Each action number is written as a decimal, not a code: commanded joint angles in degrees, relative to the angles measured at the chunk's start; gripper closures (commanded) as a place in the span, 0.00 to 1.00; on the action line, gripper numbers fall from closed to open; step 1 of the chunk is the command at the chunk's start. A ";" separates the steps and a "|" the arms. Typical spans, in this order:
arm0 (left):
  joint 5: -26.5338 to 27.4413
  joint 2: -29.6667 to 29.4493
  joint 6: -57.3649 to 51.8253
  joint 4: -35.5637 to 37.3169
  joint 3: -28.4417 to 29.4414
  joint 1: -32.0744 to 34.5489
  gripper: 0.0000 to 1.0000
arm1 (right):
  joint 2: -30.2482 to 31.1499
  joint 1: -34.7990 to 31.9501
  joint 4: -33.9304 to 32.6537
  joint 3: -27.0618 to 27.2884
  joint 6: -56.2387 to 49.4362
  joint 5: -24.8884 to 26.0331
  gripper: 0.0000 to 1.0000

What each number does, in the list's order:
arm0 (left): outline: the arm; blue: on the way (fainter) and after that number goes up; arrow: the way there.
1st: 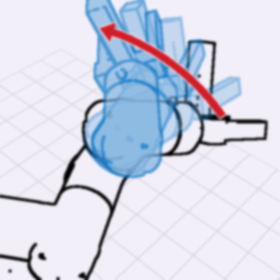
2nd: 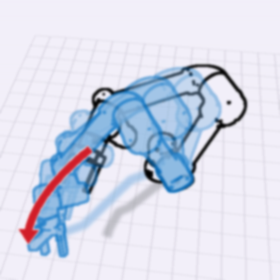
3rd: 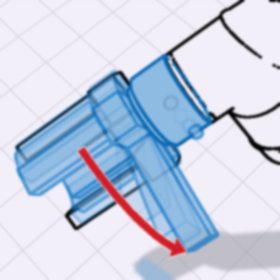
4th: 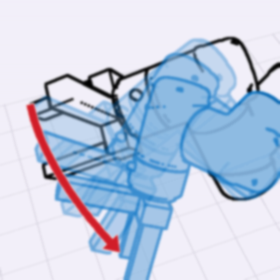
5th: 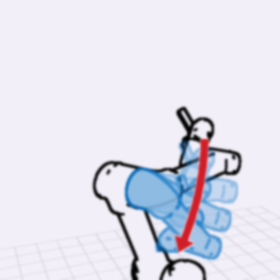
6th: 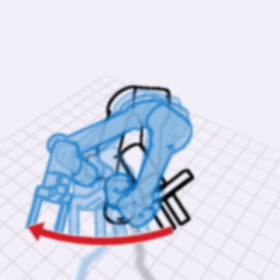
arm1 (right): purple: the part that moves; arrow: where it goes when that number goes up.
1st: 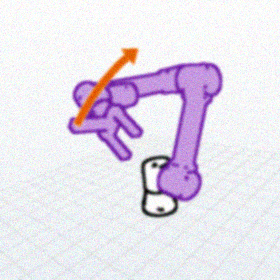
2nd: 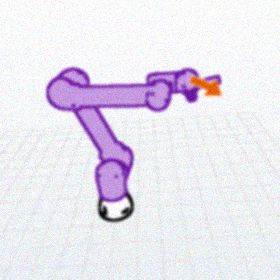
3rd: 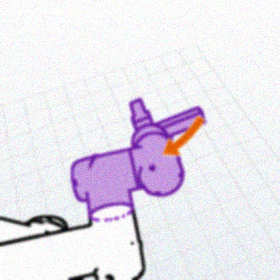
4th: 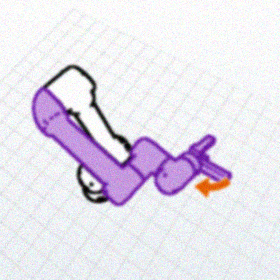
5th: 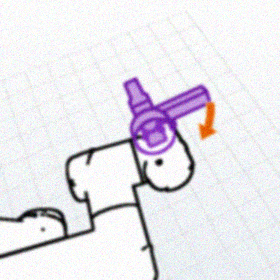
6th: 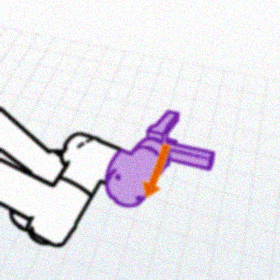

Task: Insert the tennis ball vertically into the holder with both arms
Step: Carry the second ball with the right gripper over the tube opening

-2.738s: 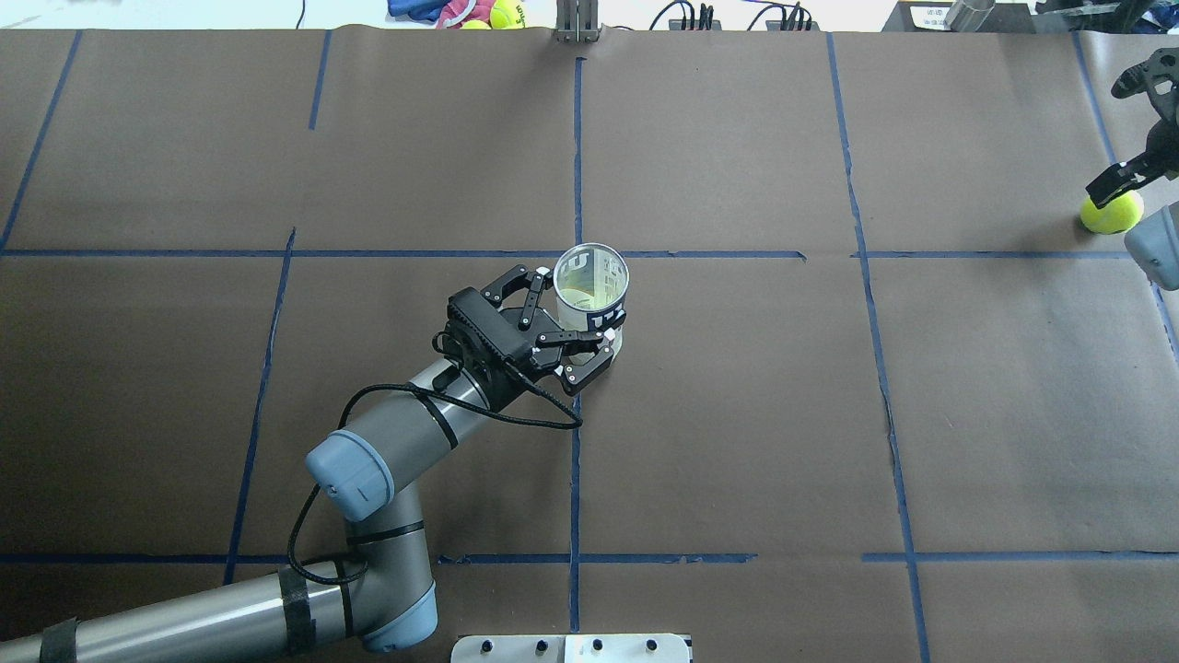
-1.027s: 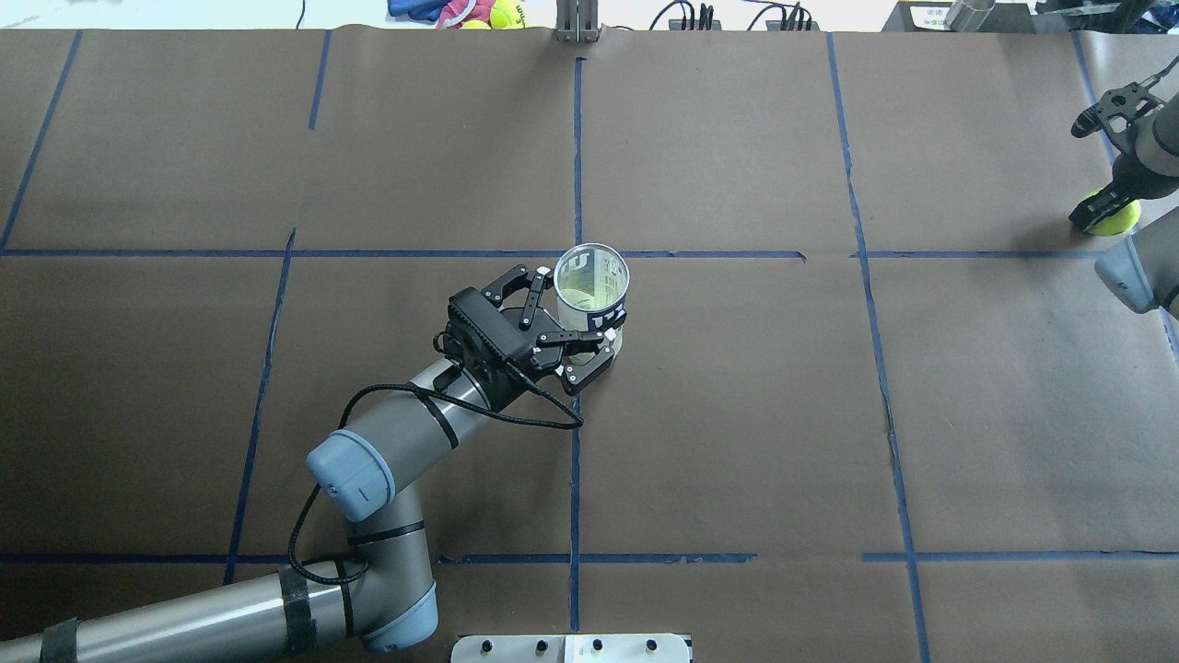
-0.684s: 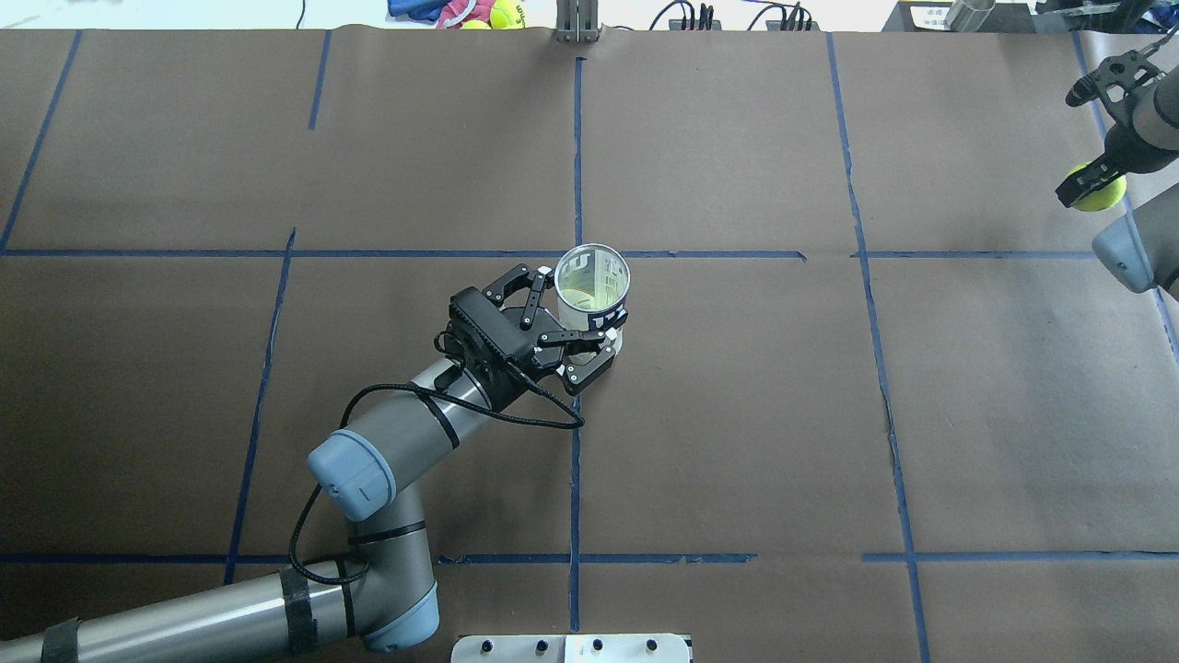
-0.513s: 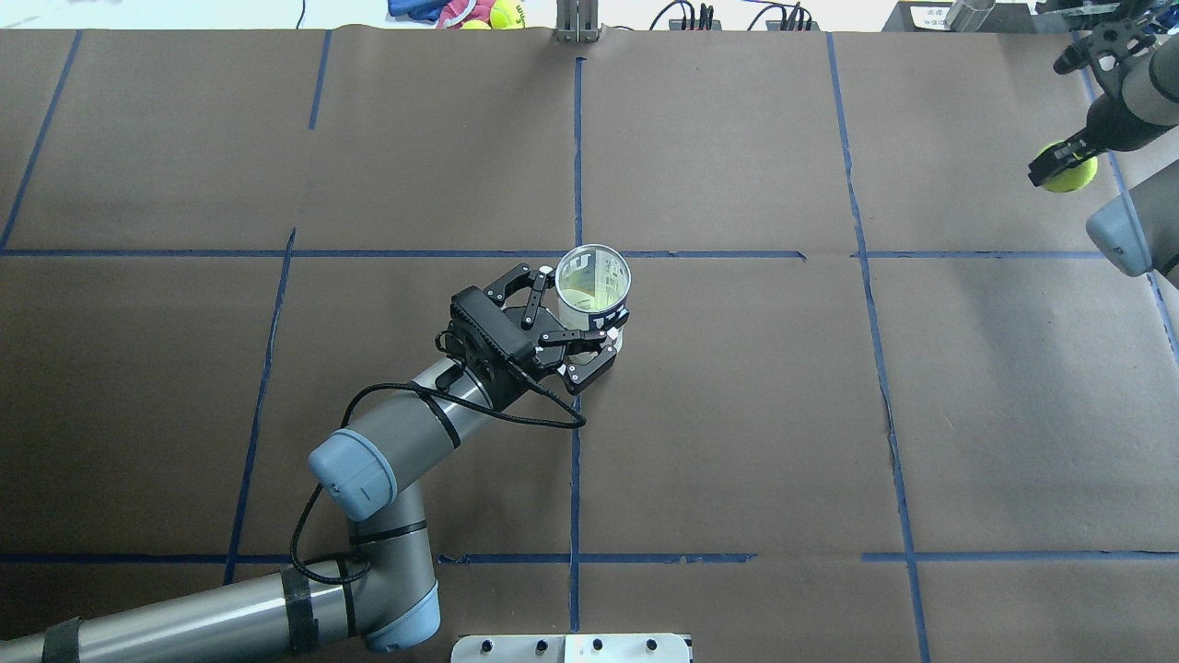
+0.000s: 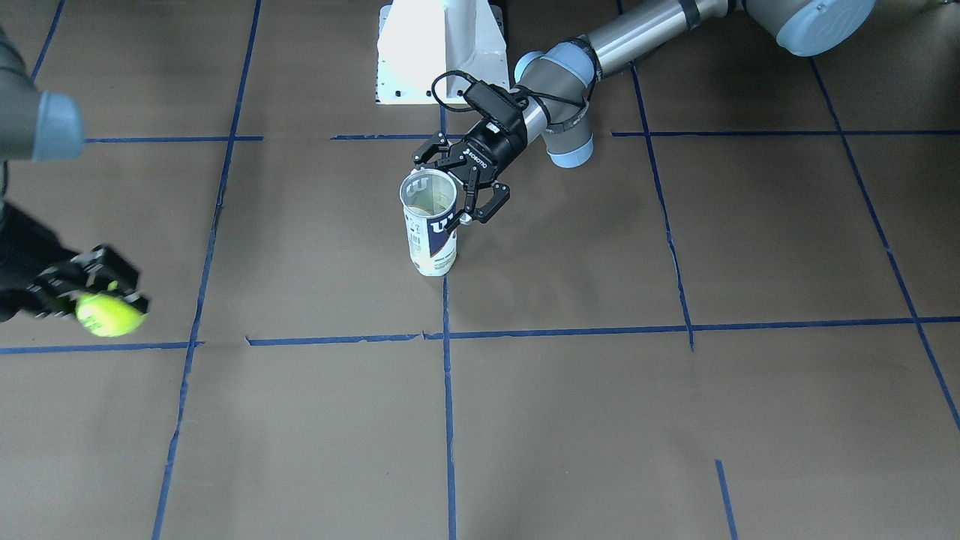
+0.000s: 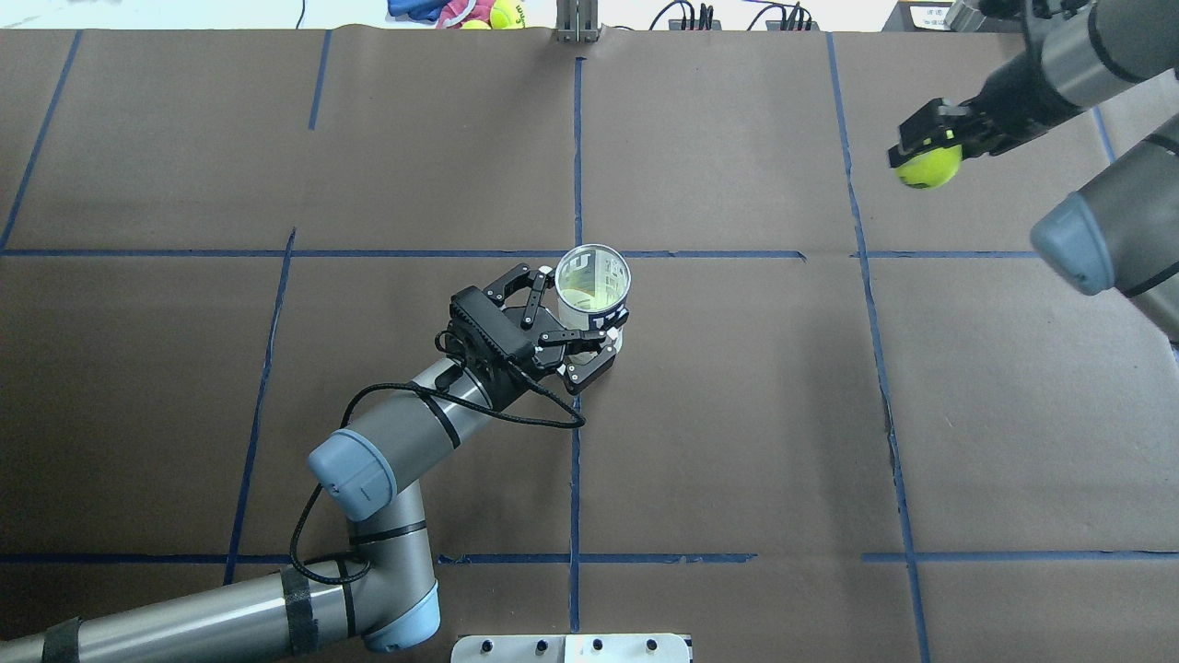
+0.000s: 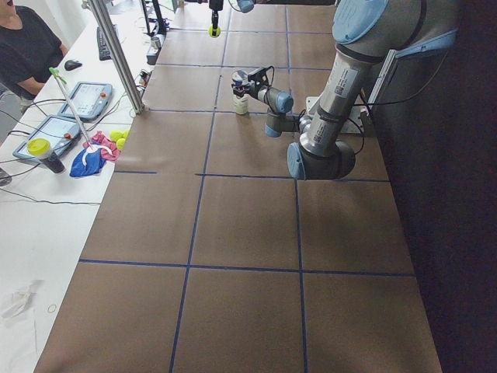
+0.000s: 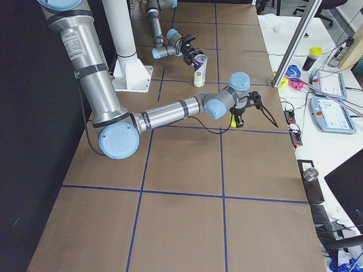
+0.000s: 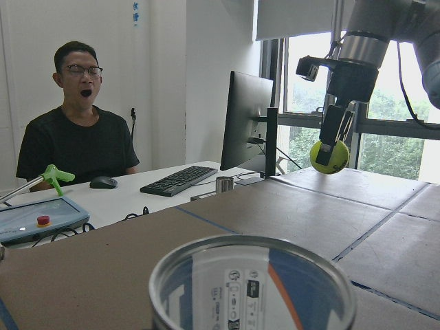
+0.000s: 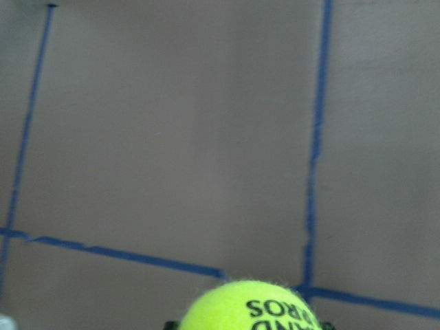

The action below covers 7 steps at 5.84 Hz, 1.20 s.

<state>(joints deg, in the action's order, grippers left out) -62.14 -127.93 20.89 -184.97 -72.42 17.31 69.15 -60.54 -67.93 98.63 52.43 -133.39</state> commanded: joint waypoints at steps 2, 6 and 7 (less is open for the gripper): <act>0.00 -0.04 -0.06 -0.04 0.00 0.00 0.13 | -10.65 15.67 -0.10 8.77 32.04 8.89 0.92; 0.00 0.14 0.03 -0.04 0.00 0.00 0.13 | -16.84 22.13 -3.85 8.33 37.13 17.20 0.90; 0.00 0.31 0.03 -0.04 0.00 0.00 0.13 | -16.76 22.13 -3.88 8.25 37.04 17.29 0.82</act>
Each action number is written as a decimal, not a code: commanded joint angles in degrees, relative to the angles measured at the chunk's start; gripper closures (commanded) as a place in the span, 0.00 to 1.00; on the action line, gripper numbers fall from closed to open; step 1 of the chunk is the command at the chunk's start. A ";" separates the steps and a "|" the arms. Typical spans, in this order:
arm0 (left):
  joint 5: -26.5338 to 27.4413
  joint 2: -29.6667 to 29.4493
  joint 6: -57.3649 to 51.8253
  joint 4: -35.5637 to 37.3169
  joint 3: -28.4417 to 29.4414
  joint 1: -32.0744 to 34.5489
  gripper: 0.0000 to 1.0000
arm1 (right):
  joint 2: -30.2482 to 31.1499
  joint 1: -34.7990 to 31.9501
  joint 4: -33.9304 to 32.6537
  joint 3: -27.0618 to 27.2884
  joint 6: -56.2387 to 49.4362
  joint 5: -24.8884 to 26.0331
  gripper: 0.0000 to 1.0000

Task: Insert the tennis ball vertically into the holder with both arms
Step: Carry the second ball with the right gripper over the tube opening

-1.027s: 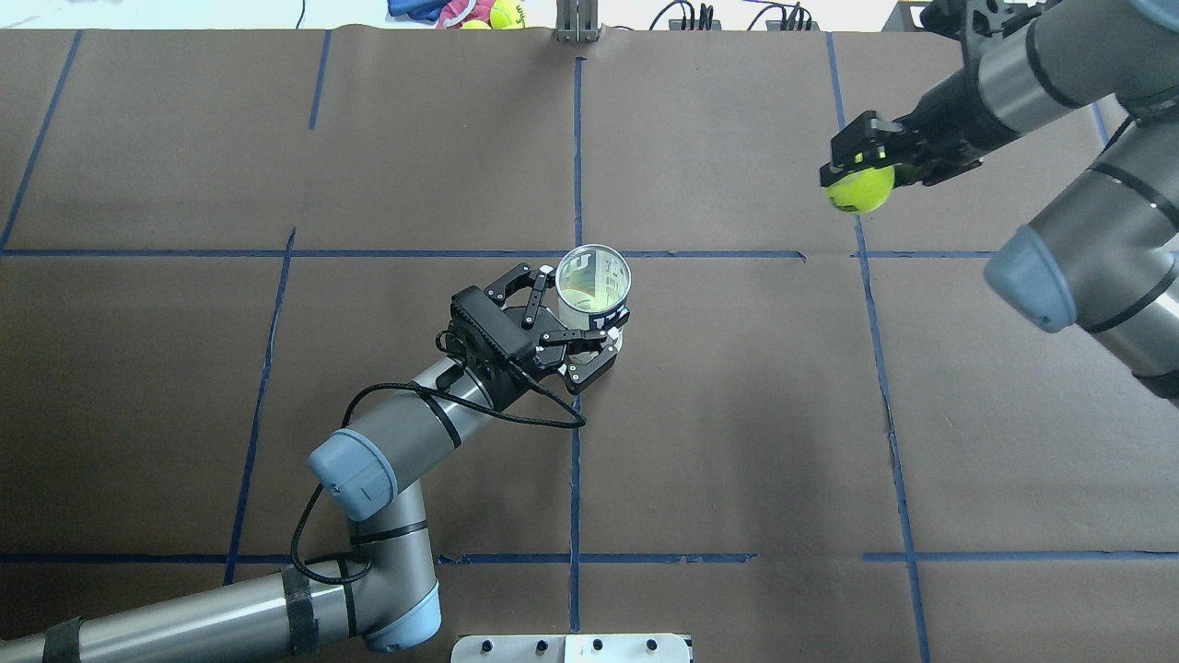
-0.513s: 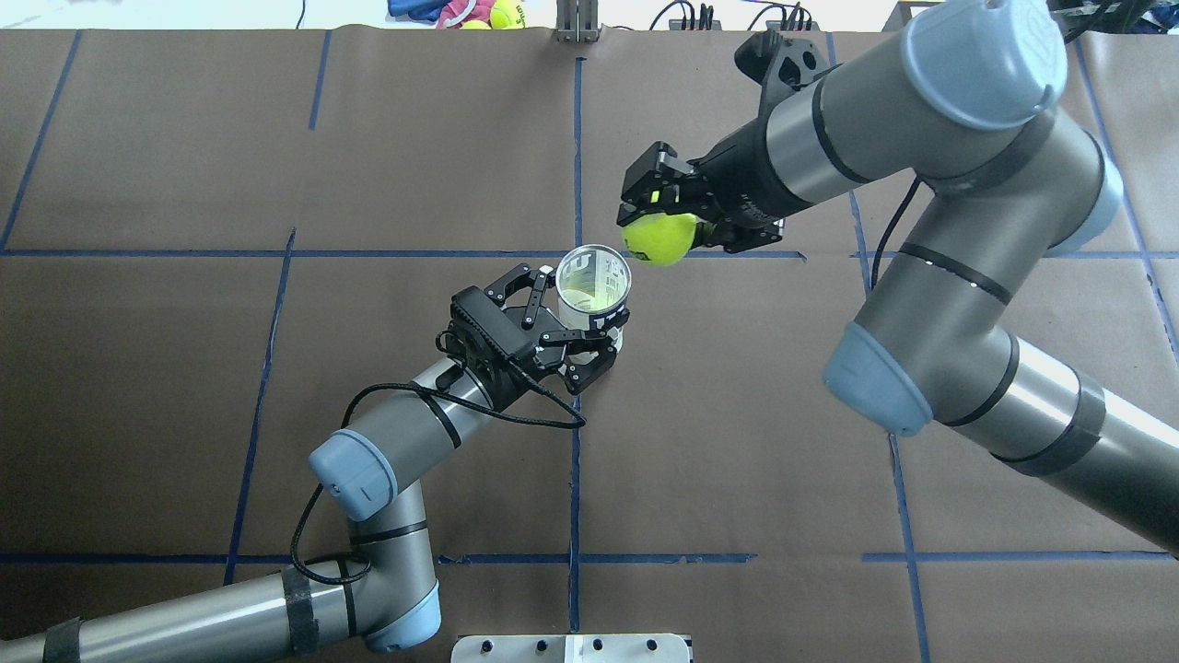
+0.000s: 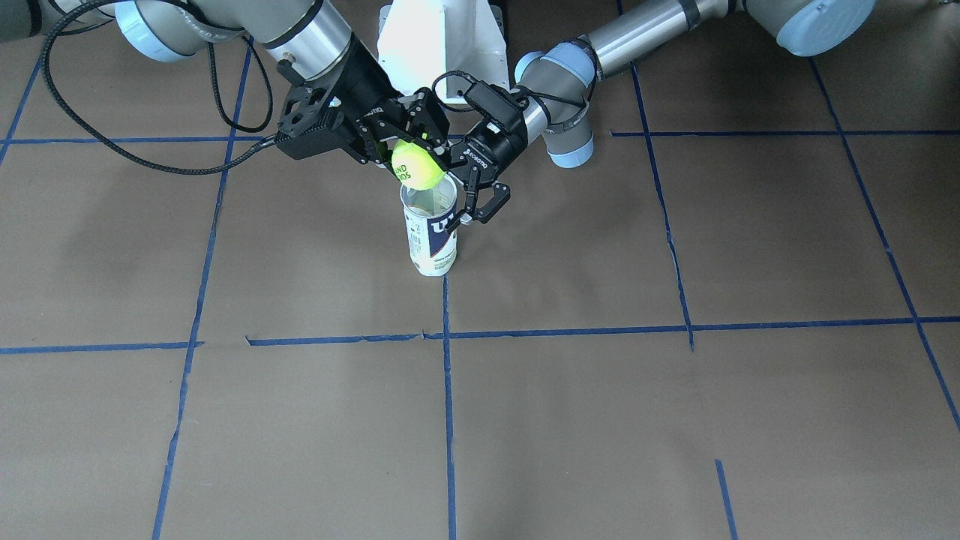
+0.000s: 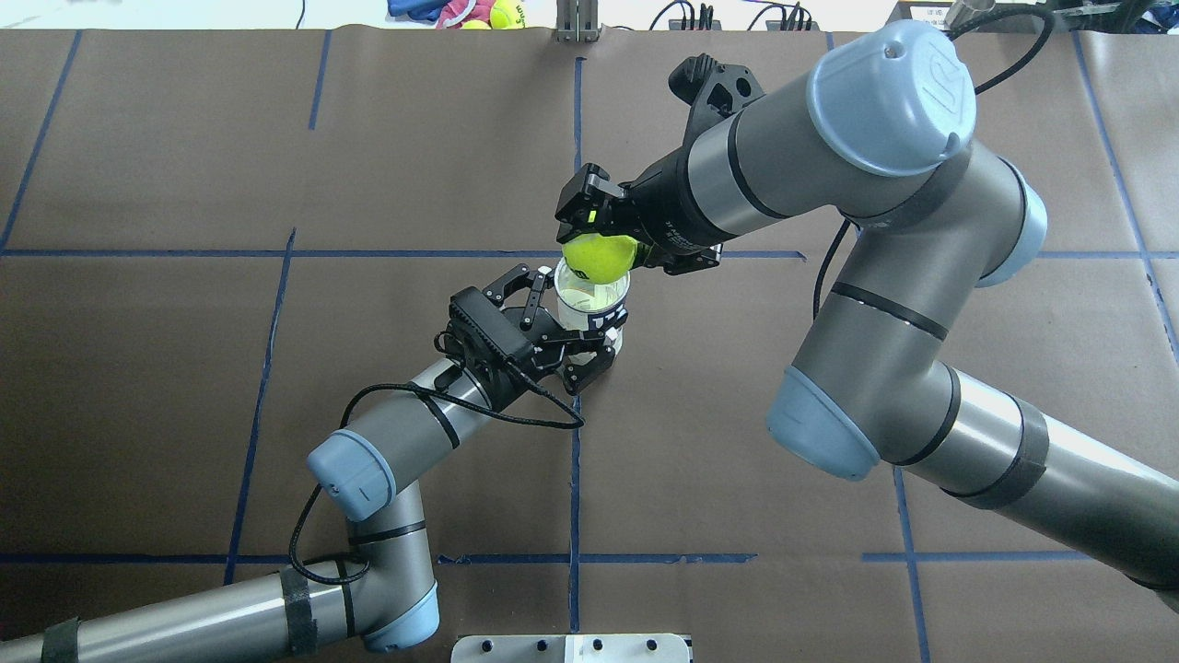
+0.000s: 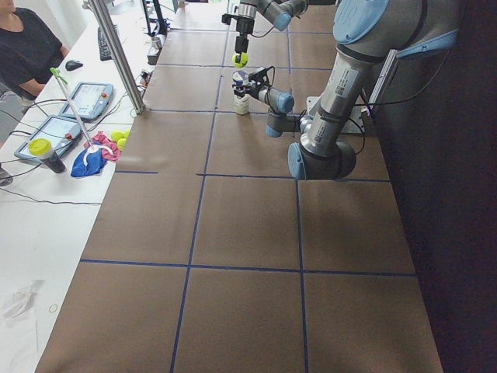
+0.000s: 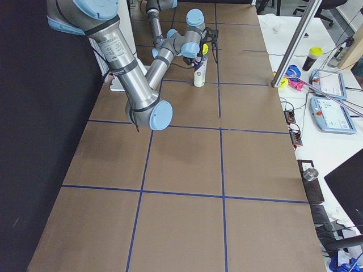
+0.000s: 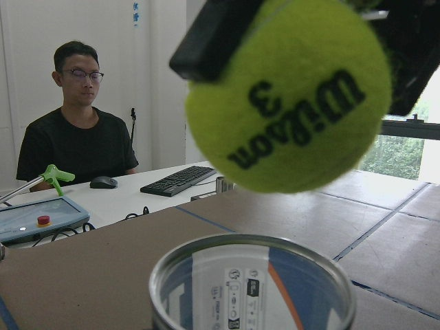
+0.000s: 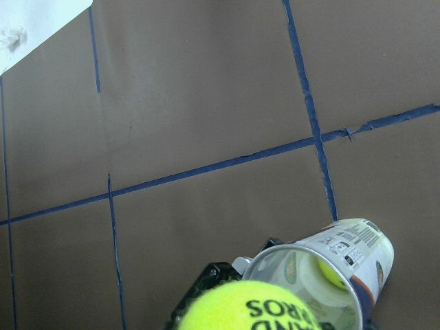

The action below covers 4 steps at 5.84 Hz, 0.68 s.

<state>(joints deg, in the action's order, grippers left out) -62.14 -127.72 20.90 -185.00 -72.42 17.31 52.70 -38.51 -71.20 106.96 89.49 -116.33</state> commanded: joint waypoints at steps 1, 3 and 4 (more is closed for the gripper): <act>0.00 0.10 0.02 -0.01 0.00 0.00 0.13 | -0.32 0.36 -0.78 -0.26 -0.01 1.18 0.76; 0.00 0.10 0.02 -0.01 0.00 0.00 0.13 | -0.23 1.33 -0.87 -0.26 0.07 2.24 0.08; 0.00 0.10 0.02 -0.01 0.00 0.00 0.13 | -0.23 1.42 -0.87 -0.35 -0.01 2.25 0.03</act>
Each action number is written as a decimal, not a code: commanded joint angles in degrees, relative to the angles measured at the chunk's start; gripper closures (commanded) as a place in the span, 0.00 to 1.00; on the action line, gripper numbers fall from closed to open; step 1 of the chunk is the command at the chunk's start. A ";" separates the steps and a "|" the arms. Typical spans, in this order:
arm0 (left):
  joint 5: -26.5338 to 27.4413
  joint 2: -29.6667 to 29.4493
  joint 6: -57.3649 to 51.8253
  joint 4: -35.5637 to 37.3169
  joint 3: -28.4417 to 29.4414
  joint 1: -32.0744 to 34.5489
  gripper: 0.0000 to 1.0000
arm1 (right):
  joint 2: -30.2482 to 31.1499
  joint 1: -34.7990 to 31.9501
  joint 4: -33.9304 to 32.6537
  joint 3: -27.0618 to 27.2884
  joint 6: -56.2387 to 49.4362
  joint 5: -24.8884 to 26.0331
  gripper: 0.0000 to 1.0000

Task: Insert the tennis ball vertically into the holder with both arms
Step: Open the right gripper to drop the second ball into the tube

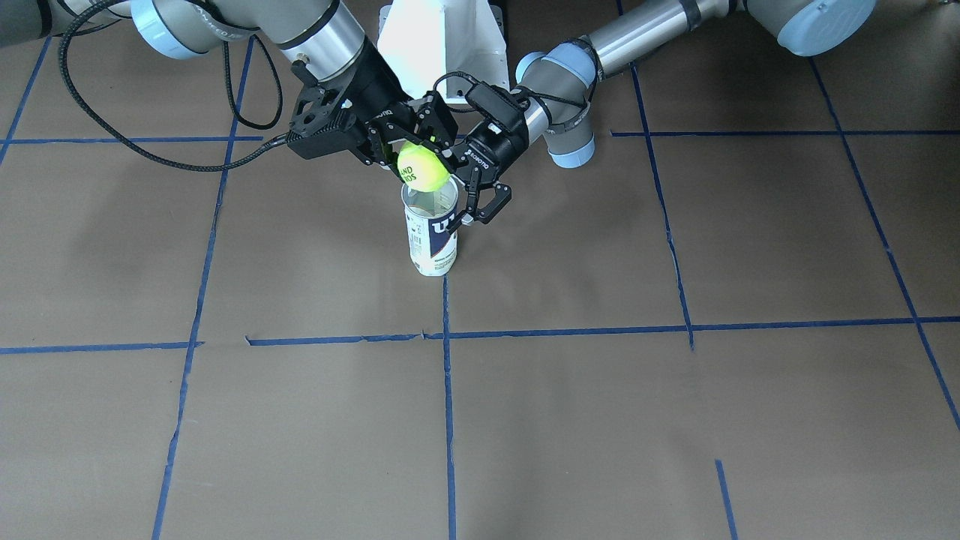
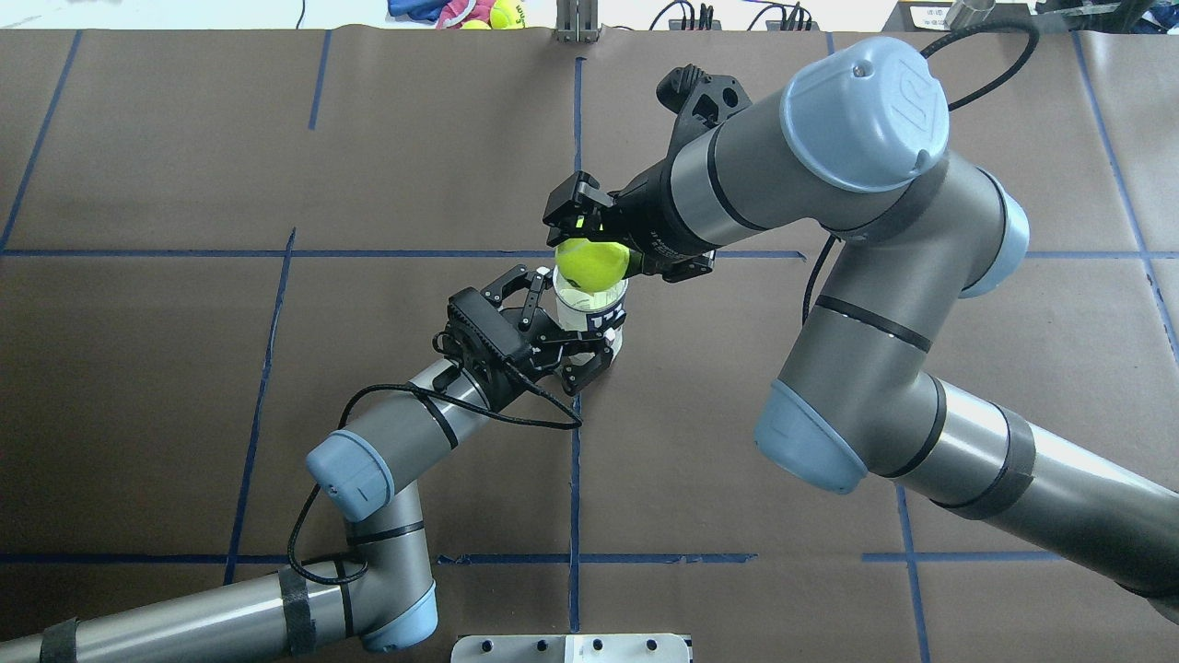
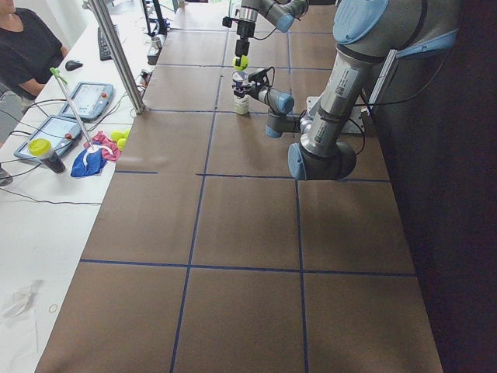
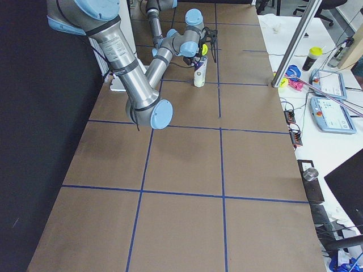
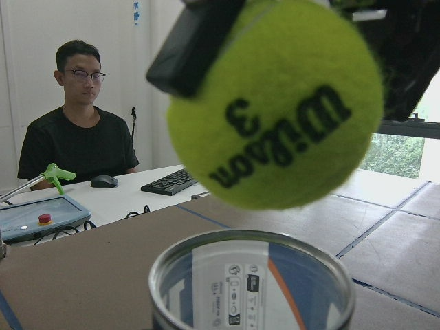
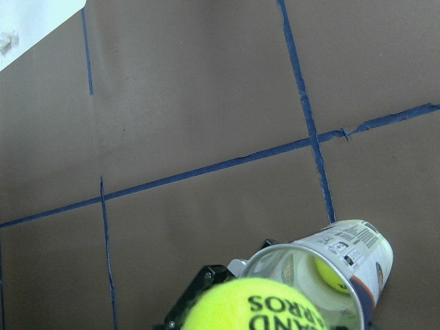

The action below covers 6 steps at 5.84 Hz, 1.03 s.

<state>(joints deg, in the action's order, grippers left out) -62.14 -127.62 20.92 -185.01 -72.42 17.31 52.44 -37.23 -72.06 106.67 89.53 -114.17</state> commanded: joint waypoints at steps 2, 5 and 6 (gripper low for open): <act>0.00 0.00 0.00 0.00 0.00 0.00 0.13 | 0.11 0.14 -0.01 0.12 -0.32 0.08 0.03; 0.00 -0.26 0.18 -0.09 -0.61 0.00 0.09 | 1.34 -3.70 -0.01 0.73 -0.85 -3.23 0.03; -0.09 -0.18 0.18 -0.09 -2.44 0.00 0.04 | 3.35 -8.86 0.34 0.82 -1.72 -9.35 0.02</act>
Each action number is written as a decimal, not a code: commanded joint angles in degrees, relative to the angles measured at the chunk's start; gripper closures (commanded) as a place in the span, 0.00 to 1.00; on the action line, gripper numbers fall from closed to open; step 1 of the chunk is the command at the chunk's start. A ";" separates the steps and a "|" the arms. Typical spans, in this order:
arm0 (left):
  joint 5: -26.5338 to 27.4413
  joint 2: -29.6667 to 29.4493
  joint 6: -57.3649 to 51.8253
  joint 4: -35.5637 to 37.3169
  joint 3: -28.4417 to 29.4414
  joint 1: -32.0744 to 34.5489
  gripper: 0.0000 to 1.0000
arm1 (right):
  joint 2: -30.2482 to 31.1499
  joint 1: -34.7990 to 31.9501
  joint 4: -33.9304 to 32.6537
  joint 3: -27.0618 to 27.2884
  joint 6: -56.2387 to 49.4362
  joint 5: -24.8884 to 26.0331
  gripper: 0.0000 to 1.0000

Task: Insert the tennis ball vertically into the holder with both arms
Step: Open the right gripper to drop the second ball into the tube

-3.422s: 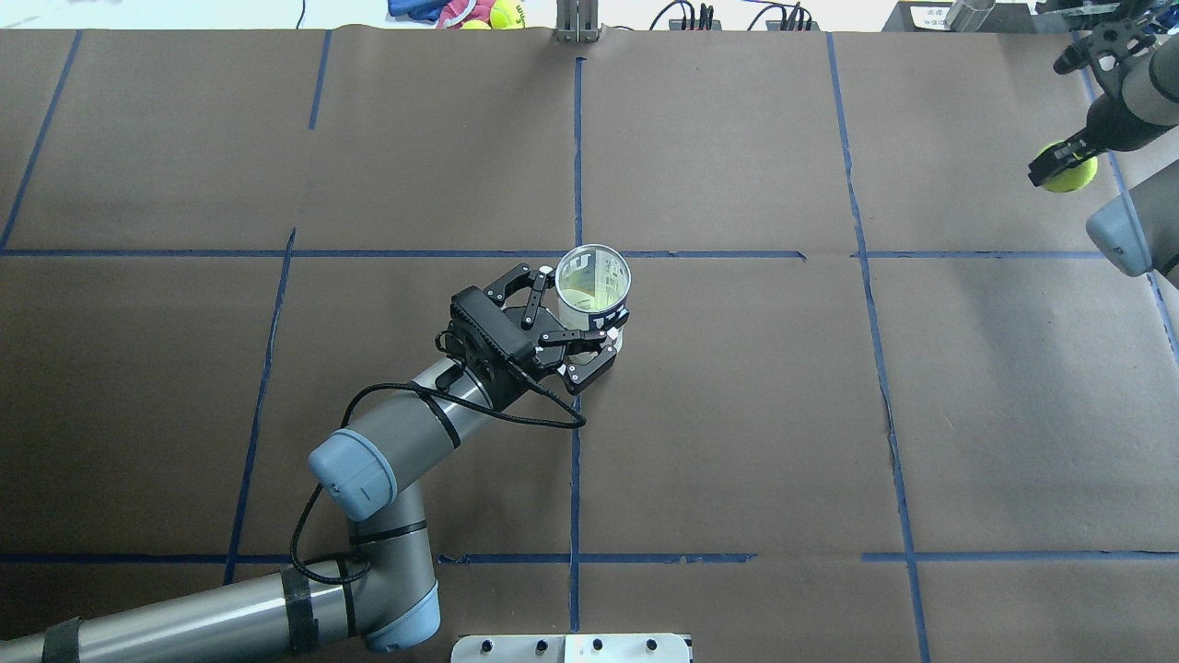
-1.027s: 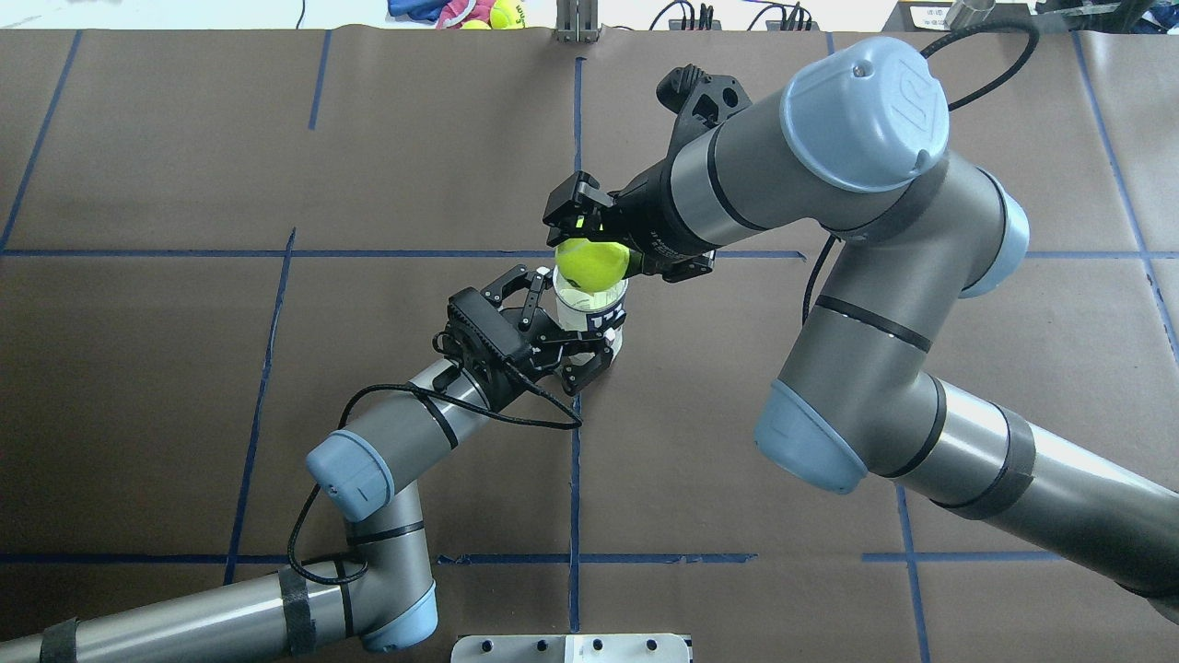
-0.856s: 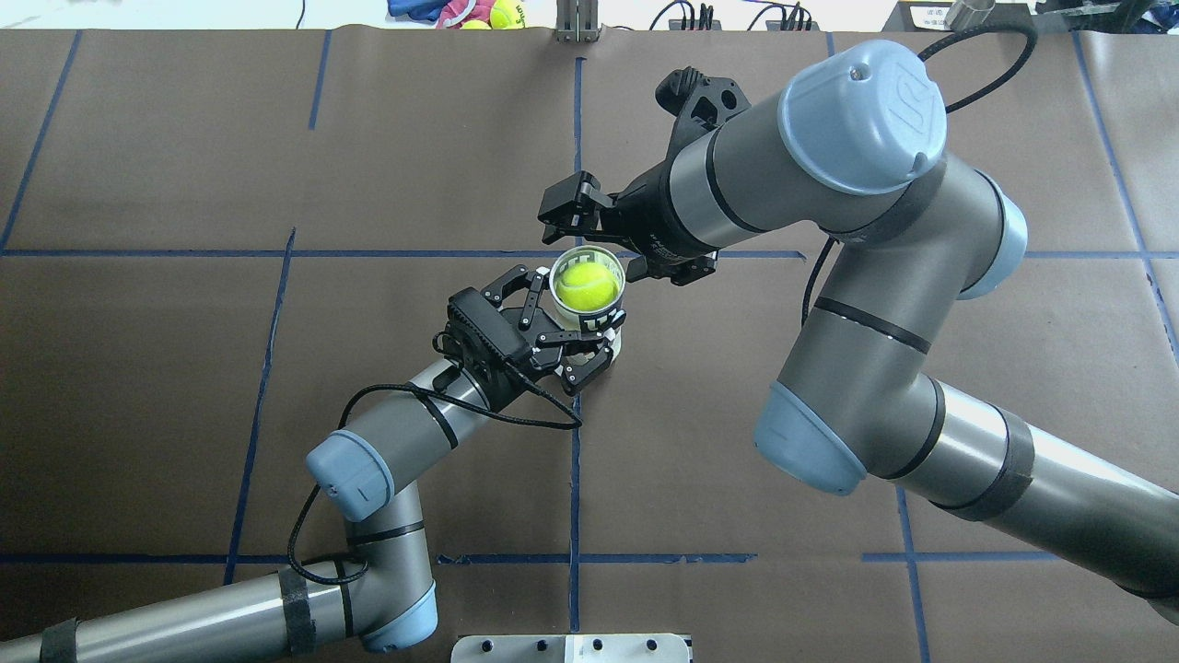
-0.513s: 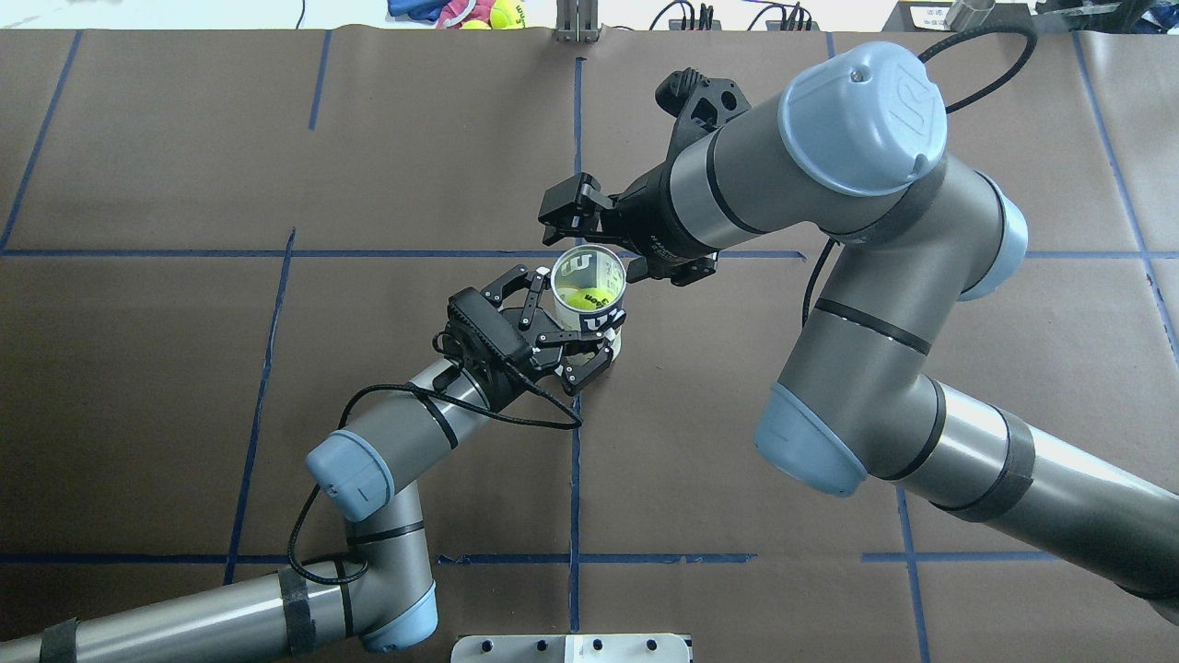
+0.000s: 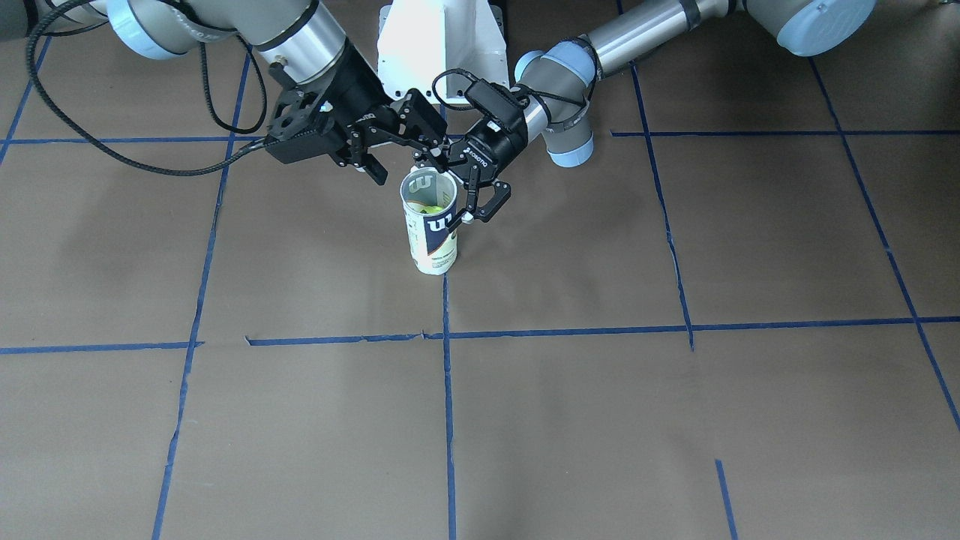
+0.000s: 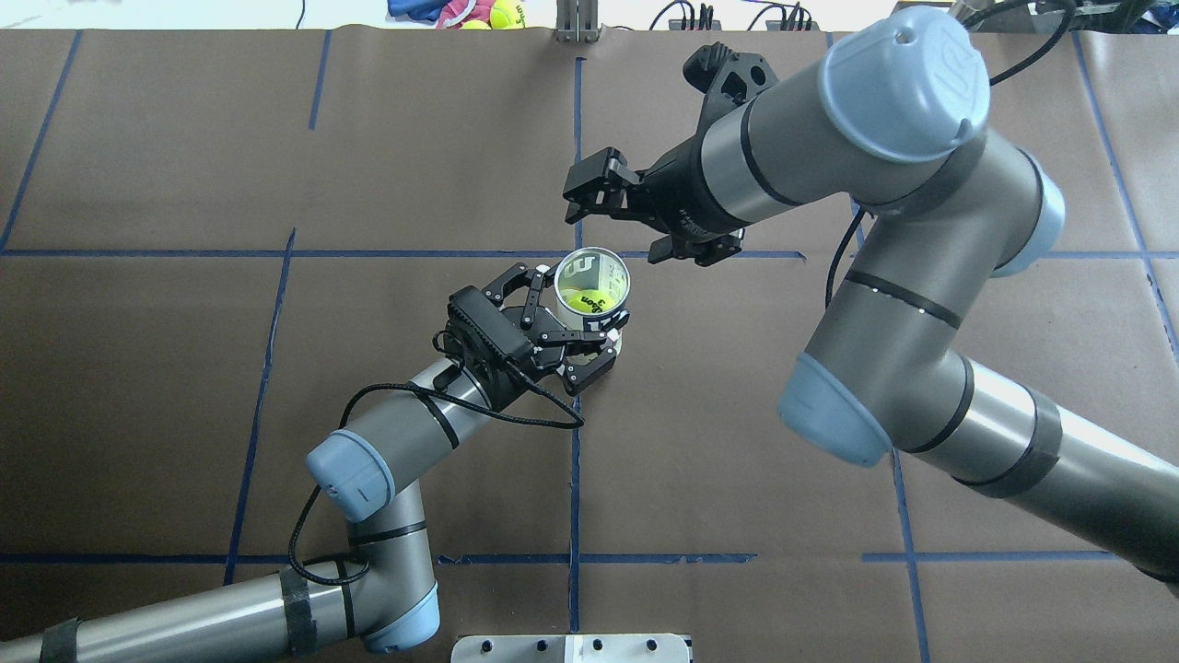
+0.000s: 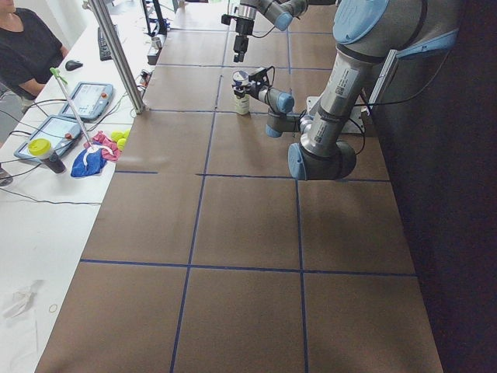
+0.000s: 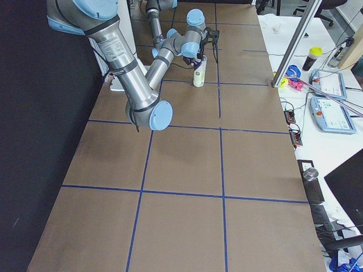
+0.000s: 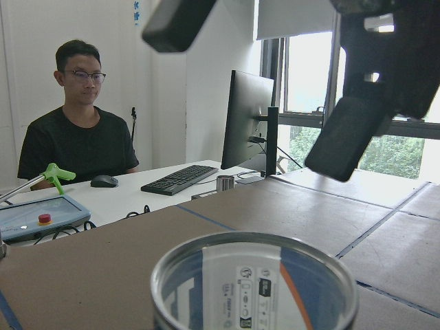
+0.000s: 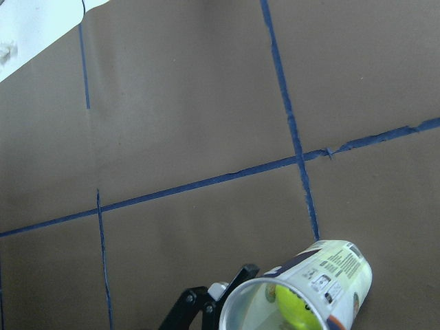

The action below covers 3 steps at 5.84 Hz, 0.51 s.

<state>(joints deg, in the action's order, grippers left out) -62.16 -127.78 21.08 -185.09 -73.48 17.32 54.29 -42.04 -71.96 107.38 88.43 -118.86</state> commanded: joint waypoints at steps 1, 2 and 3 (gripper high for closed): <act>-0.06 0.07 -0.08 0.00 -2.53 0.09 0.01 | 3.78 -8.89 0.16 0.54 -5.15 -10.28 0.01; -0.15 0.16 -0.34 0.17 -4.63 0.26 0.01 | 6.50 -12.16 0.16 0.55 -10.42 -13.91 0.01; -0.15 0.16 -0.34 0.52 -6.22 0.61 0.00 | 7.75 -14.45 -0.02 0.46 -13.34 -15.25 0.01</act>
<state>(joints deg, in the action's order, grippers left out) -62.29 -127.65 20.81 -184.84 -78.14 17.66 60.48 -53.95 -71.86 107.87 78.41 -132.07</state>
